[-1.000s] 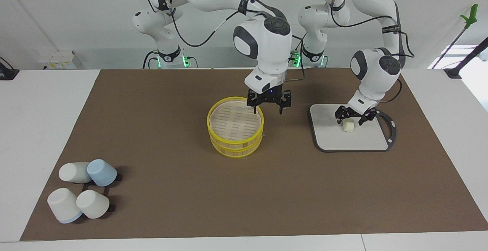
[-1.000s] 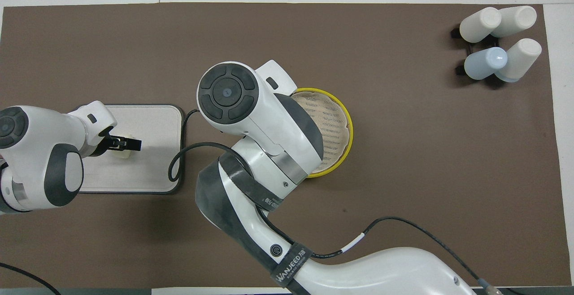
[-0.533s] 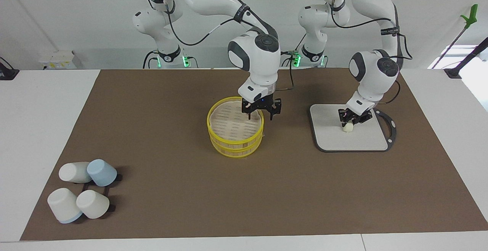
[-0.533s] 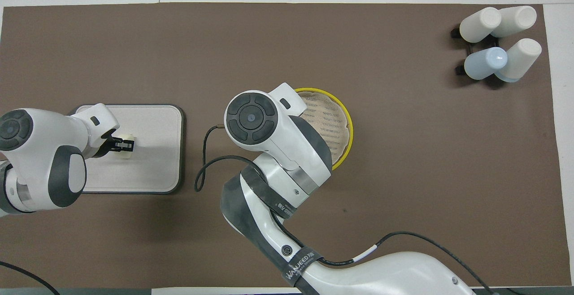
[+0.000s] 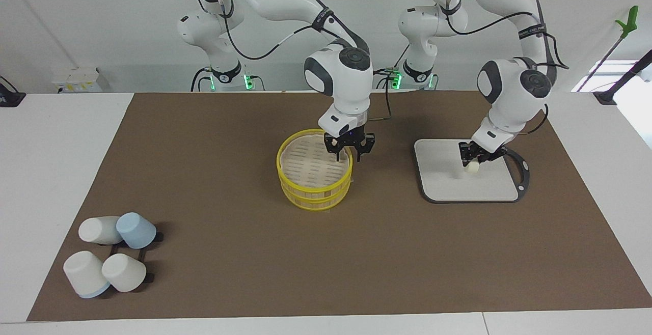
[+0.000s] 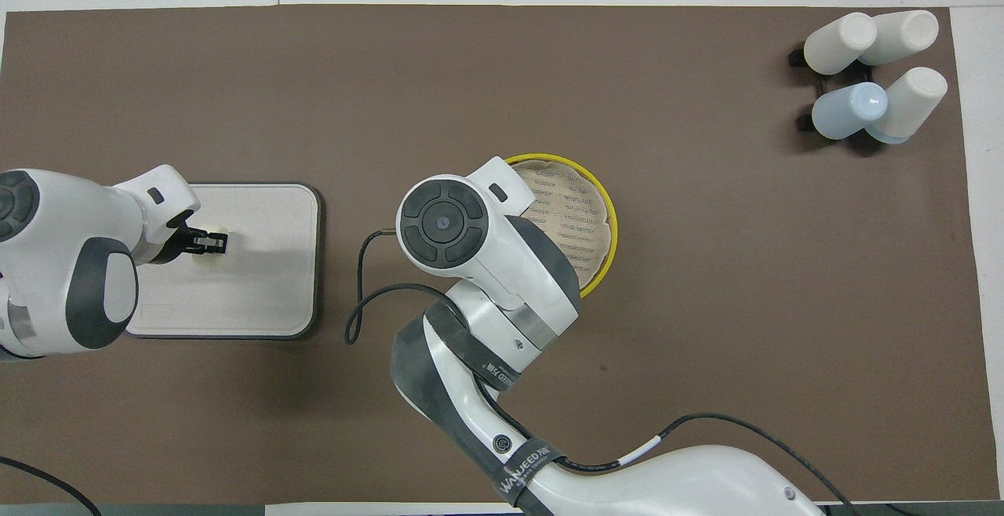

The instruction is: Place bun in steamer

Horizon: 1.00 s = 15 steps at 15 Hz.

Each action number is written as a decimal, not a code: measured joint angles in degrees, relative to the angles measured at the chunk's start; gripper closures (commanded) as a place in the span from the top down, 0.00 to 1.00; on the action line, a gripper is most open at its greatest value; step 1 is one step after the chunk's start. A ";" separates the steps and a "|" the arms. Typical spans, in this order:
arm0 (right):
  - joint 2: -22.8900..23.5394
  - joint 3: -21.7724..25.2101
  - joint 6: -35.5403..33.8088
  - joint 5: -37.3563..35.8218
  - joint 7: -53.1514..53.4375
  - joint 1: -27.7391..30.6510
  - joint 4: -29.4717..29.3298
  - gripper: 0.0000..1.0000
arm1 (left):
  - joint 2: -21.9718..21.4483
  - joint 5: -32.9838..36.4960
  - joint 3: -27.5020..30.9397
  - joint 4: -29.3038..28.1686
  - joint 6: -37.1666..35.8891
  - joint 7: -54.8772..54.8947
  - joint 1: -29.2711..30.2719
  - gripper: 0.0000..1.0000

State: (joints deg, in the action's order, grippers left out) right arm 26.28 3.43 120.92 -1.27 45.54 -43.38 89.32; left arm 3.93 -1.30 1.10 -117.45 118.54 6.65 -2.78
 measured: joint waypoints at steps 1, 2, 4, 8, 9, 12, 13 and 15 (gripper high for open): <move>-0.21 -0.01 0.82 0.00 0.00 0.00 0.64 0.62 | -0.29 -0.01 -0.49 4.25 -5.55 -1.55 -0.06 0.33; -0.40 -0.01 1.52 0.01 0.00 0.00 1.37 0.62 | -0.60 -0.02 -0.88 8.29 -10.51 -3.50 -0.28 0.33; -0.70 -0.03 2.02 0.01 0.00 0.00 2.33 0.54 | -1.17 -0.03 -1.27 15.30 -18.70 -6.71 -1.09 0.33; -1.02 -0.14 2.24 0.17 0.00 -0.02 2.64 0.17 | -2.40 -0.03 -2.07 22.89 -27.86 -8.77 -1.51 0.33; -1.01 -0.34 2.93 0.25 0.00 -0.07 2.66 0.08 | -2.69 -0.03 -2.31 23.18 -28.28 -9.20 -1.52 0.33; -1.03 -0.48 3.20 0.28 -0.05 -0.21 2.68 0.04 | -2.86 -0.03 -2.56 23.21 -28.46 -9.60 -1.52 0.34; -1.03 -0.40 3.29 0.11 -0.52 -0.23 2.57 0.04 | -2.86 -0.03 -2.56 23.21 -28.48 -9.61 -1.52 0.34; -1.02 -0.31 0.87 0.15 -1.73 0.09 0.95 0.04 | -2.86 -0.03 -2.57 23.21 -28.50 -9.64 -1.52 0.34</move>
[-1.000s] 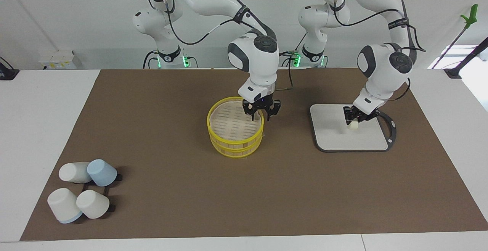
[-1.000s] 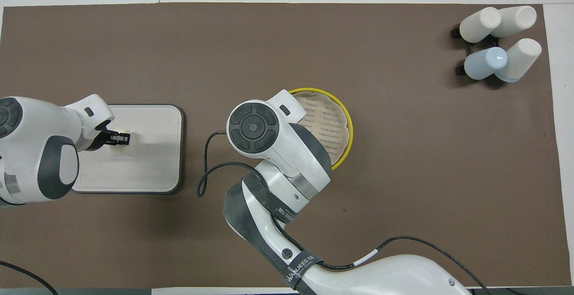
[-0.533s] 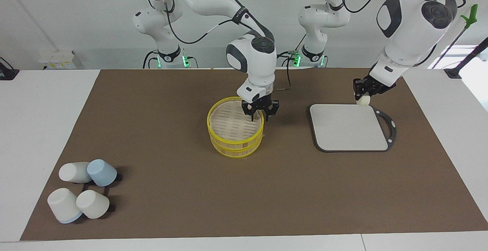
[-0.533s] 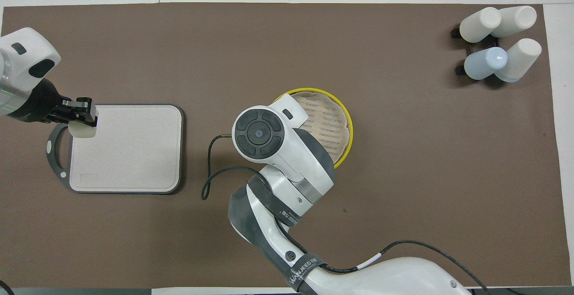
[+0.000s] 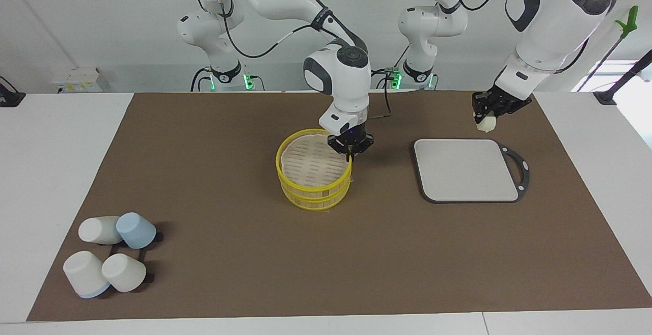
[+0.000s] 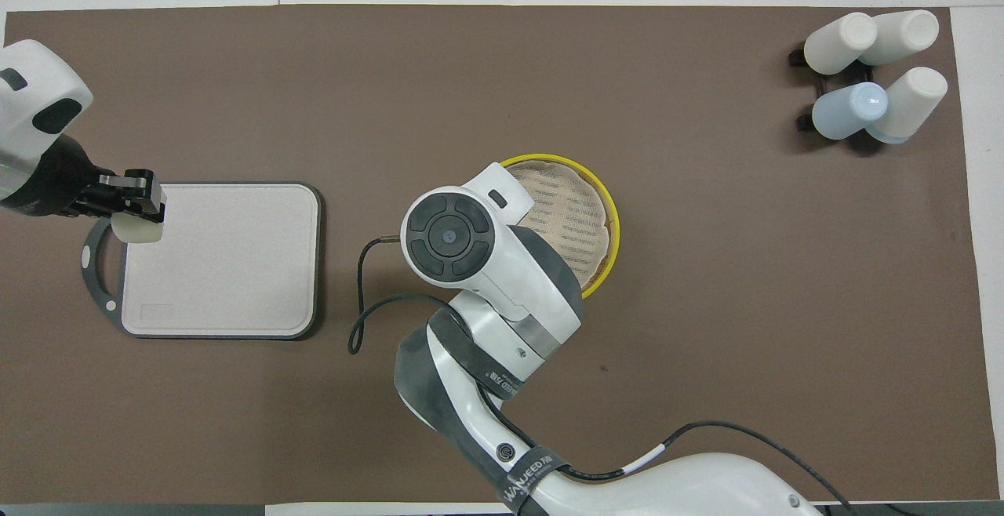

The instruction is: Place bun in steamer

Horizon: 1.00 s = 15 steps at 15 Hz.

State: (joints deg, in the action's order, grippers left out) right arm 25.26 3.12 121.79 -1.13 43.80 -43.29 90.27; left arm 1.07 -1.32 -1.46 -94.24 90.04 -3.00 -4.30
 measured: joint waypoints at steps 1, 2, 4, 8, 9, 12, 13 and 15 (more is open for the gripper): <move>-0.02 0.29 -4.71 0.02 -0.94 0.45 -2.45 0.04 | 0.00 0.00 0.00 0.00 -0.01 -0.02 0.00 0.34; -0.06 0.45 -10.44 0.03 -1.96 1.47 -5.68 0.04 | 0.00 0.00 0.00 0.00 -0.01 -0.03 0.00 0.34; -0.40 0.60 -18.72 0.51 -7.24 5.34 -12.02 0.04 | 0.00 0.00 -0.03 0.00 0.01 -0.40 0.00 0.34; -4.02 0.90 -27.13 2.00 -25.48 16.94 -15.49 0.04 | 0.18 -0.38 -1.32 -0.52 3.58 -11.99 -3.92 0.34; -4.68 0.95 -28.55 2.05 -29.51 19.72 -15.44 0.04 | 0.65 -0.44 -1.60 -0.86 5.63 -18.11 -7.33 0.34; -5.54 1.03 -30.50 2.11 -40.36 26.51 -14.88 0.04 | 4.69 -0.44 -2.28 -1.45 13.09 -36.79 -19.03 0.34; -5.79 1.04 -30.80 2.13 -43.50 28.30 -14.21 0.04 | 6.58 -0.43 -2.36 -1.52 15.78 -41.92 -22.37 0.34; -6.39 1.05 -30.82 2.15 -48.06 30.99 -12.33 0.00 | 11.20 -0.38 -2.35 -1.85 22.73 -50.76 -28.73 0.34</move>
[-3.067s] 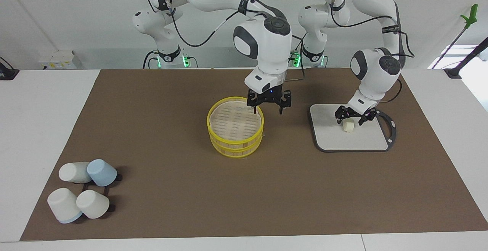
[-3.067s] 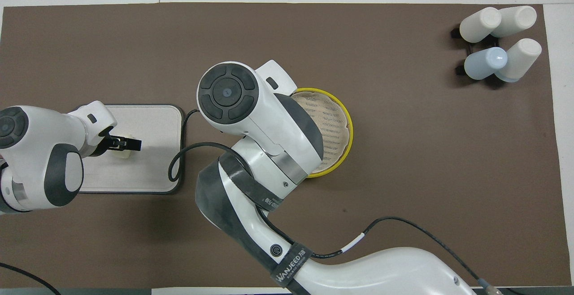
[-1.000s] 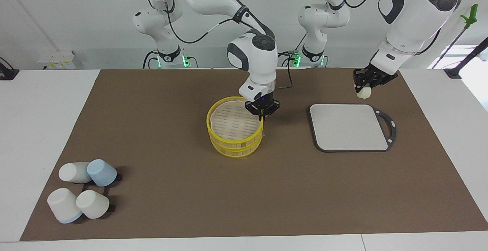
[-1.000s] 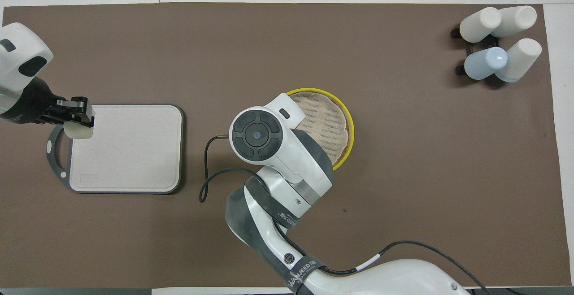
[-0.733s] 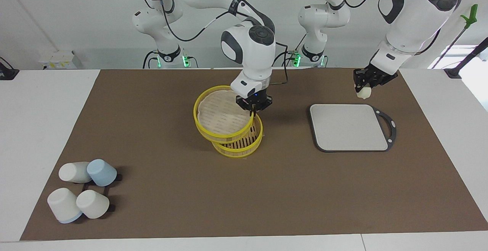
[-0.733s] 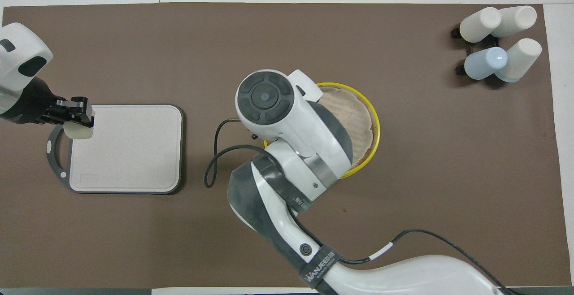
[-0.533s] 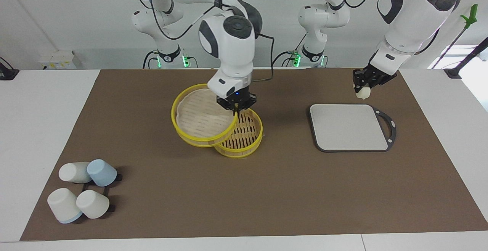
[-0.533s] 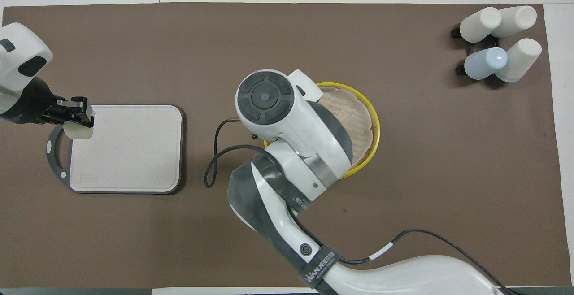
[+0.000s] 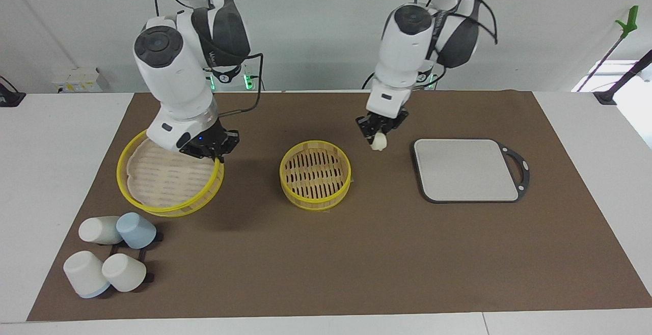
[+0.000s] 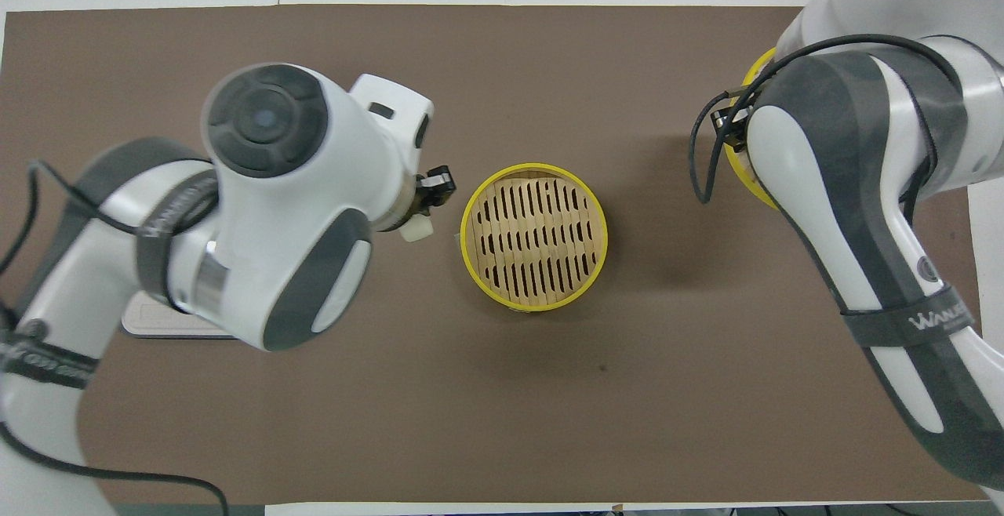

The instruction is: Place bun in steamer

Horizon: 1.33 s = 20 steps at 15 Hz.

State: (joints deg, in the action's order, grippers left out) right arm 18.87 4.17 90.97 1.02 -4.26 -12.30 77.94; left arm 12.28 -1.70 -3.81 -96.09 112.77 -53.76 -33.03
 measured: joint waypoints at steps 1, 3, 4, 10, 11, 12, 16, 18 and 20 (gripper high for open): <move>-0.22 0.00 0.01 0.00 -1.51 0.80 0.70 0.00 | 2.18 0.04 0.01 -0.48 3.41 -2.67 -2.45 0.34; -0.52 0.00 0.05 0.01 -2.71 1.35 1.56 0.00 | 5.69 0.13 0.15 -2.02 8.70 -5.28 -5.82 0.34; -0.61 -0.10 0.07 0.01 -2.72 1.31 1.87 0.00 | 7.41 0.40 0.19 -2.83 11.42 -5.96 -6.87 0.34; -1.49 -0.54 1.99 0.01 -2.72 1.16 4.17 0.00 | 11.89 3.06 0.70 -6.44 21.44 -6.26 -7.92 0.65; -1.64 -0.54 2.31 0.01 -2.72 1.16 4.59 0.00 | 11.85 3.26 0.72 -6.44 21.51 -6.25 -7.92 1.00; -1.76 -0.56 2.41 0.01 -2.72 1.15 4.84 0.00 | 11.83 3.40 0.74 -6.44 21.51 -6.25 -7.92 1.00; -1.99 -0.58 2.46 0.01 -2.72 0.90 5.07 0.00 | 10.68 3.48 1.22 -6.32 20.04 -6.24 -7.62 1.00; -2.02 -0.60 2.87 0.04 -2.06 0.58 5.07 0.00 | 7.28 3.49 1.45 -6.08 15.57 -6.08 -5.61 1.00; -2.03 -0.88 4.77 0.16 0.57 -0.20 5.08 0.00 | 1.95 3.50 1.59 -5.63 7.95 -3.56 -1.73 1.00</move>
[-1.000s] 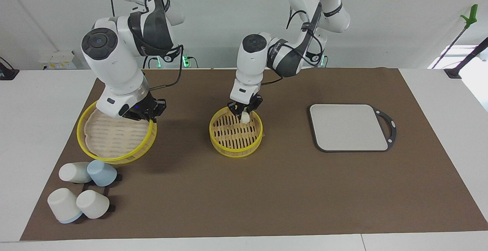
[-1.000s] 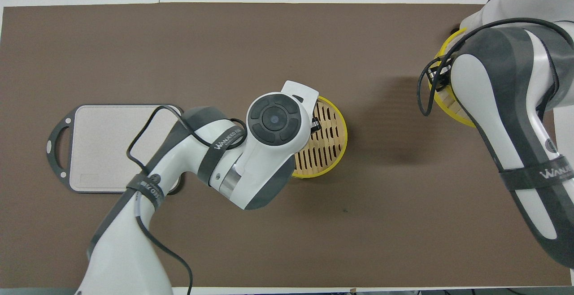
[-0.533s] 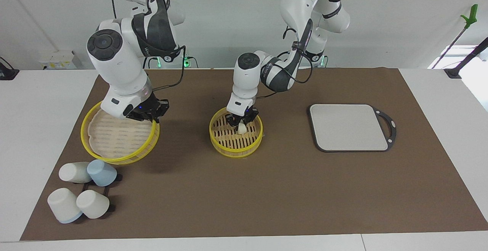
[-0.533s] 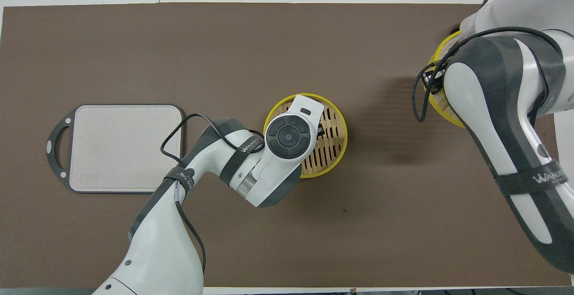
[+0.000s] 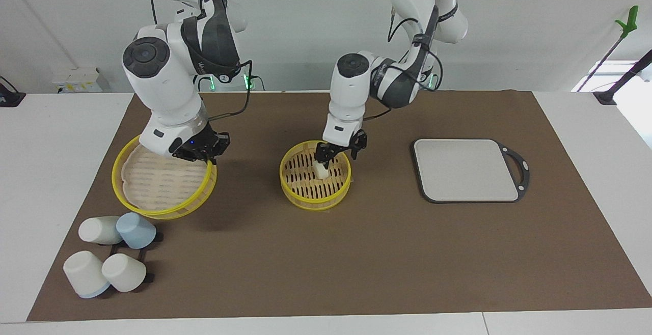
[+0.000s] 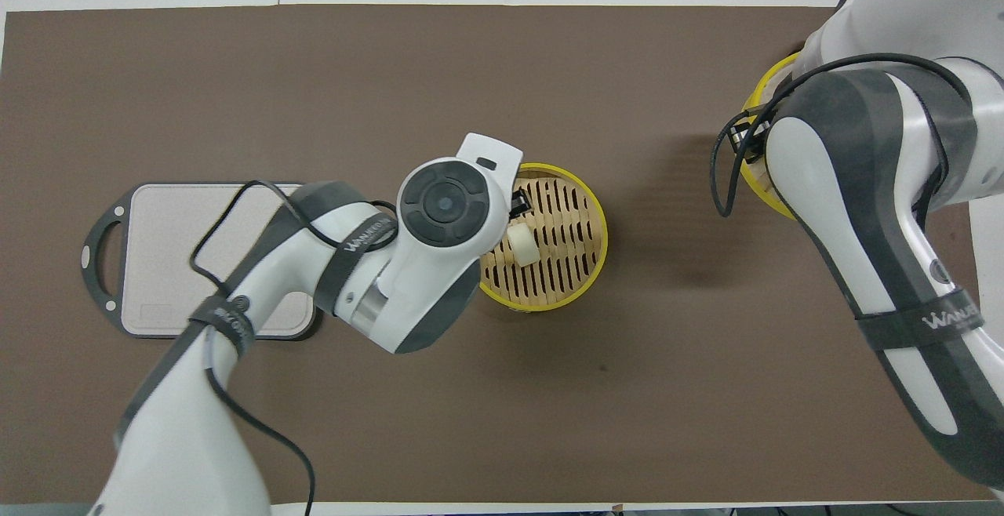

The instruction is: Place bun in steamer

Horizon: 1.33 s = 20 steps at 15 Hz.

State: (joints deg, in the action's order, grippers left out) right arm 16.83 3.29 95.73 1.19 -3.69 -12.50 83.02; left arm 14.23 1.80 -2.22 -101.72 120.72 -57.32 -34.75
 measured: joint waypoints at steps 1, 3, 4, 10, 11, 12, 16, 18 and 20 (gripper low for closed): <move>0.00 -0.17 1.07 0.14 1.88 -1.14 0.00 0.00 | -2.75 0.01 0.06 0.19 -4.01 2.79 2.34 1.00; 0.06 -0.49 2.72 0.88 9.01 -5.65 -0.15 0.00 | -8.09 -0.02 0.26 0.28 -11.34 11.47 7.76 1.00; 0.44 -0.60 3.45 1.40 14.77 -9.00 -0.61 0.00 | -10.44 -0.14 0.37 0.28 -14.43 16.82 10.94 1.00; 11.34 -0.80 13.35 1.47 42.19 -26.21 -7.53 0.00 | -17.50 -1.57 1.13 0.18 -22.53 40.78 27.65 1.00; 12.70 -0.73 14.58 1.47 42.98 -26.99 -7.62 0.00 | -17.80 -1.61 1.17 0.21 -23.07 42.71 28.80 1.00; 13.61 -0.69 14.98 1.47 43.12 -27.12 -7.57 0.00 | -18.04 -1.62 1.17 0.36 -23.90 44.07 29.60 1.00; 13.98 -0.36 16.37 1.47 43.12 -26.94 -5.91 0.00 | -18.21 -1.62 1.26 2.96 -28.29 46.97 30.30 1.00; 13.51 -0.40 17.89 1.49 43.41 -27.11 -4.34 0.00 | -18.21 -1.62 1.20 4.10 -30.11 48.20 30.30 1.00; 12.87 -0.44 18.61 1.49 44.21 -27.80 -2.56 0.00 | -18.19 -1.69 1.10 4.40 -31.63 49.04 30.30 1.00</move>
State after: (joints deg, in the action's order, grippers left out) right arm 29.71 2.85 114.35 2.68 40.53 -40.30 80.46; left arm -3.97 0.11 -1.12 -97.32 89.08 -8.28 -4.46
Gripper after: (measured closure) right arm 0.907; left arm 0.000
